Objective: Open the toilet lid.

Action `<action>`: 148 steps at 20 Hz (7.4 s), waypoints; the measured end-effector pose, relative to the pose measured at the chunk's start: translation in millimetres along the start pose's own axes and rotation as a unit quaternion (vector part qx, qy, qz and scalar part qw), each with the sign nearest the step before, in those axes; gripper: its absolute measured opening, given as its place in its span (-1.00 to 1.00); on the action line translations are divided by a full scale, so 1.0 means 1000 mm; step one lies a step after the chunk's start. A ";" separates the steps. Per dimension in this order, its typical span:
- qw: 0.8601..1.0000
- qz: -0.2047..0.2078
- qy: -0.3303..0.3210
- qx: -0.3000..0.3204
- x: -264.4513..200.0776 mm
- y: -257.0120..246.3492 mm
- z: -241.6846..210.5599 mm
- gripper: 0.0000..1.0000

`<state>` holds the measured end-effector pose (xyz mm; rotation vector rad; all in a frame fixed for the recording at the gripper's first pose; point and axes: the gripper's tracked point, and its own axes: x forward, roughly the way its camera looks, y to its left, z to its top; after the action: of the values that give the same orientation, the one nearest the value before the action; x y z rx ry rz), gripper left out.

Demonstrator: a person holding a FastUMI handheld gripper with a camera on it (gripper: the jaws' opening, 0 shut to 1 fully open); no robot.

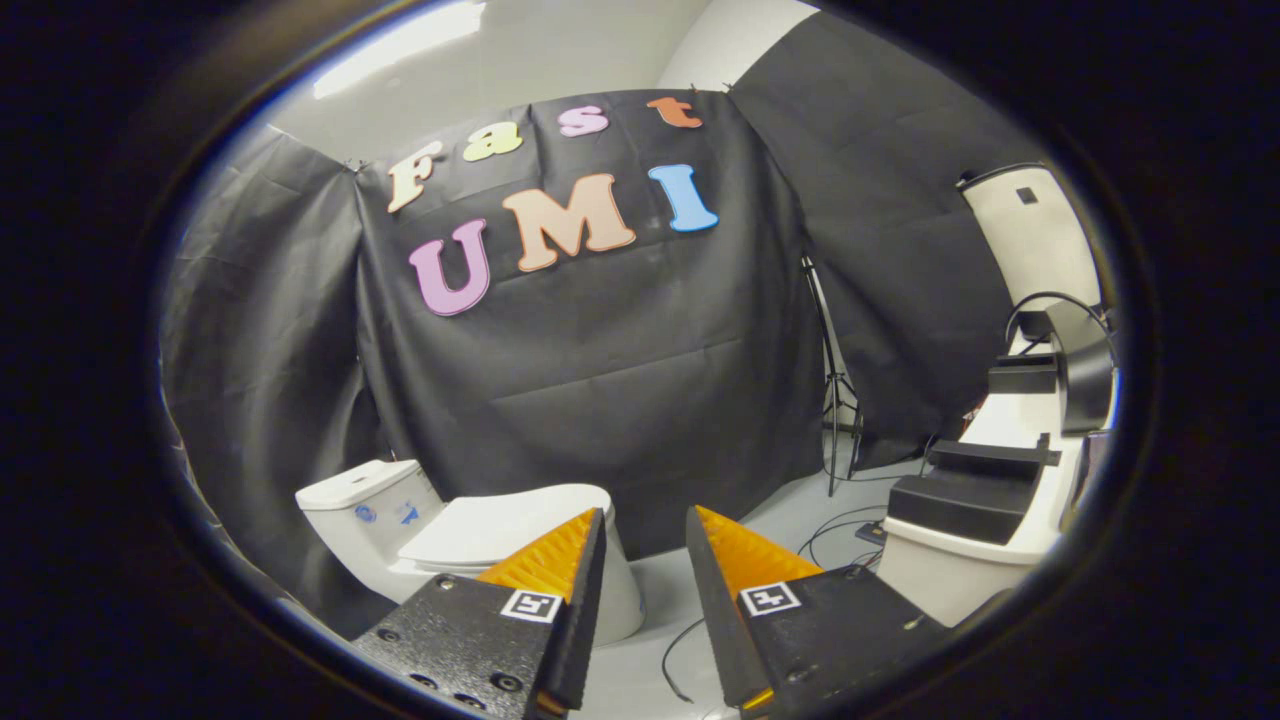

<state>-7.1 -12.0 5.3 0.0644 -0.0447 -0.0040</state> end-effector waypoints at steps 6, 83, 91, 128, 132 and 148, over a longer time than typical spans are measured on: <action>1.000 0.000 0.001 0.002 0.001 0.000 -0.001 0.01; 0.890 0.026 0.095 0.446 0.257 0.089 -0.144 -0.12; 0.846 0.032 0.116 0.520 0.296 0.091 -0.180 -0.12; 0.957 0.186 0.005 0.222 0.266 0.374 0.055 -0.77; 0.963 0.212 -0.003 0.165 0.254 0.425 0.061 -0.76; 0.948 0.302 0.037 -0.090 0.231 0.596 0.028 -0.76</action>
<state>223.5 579.9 82.3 -0.1339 0.0130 0.6086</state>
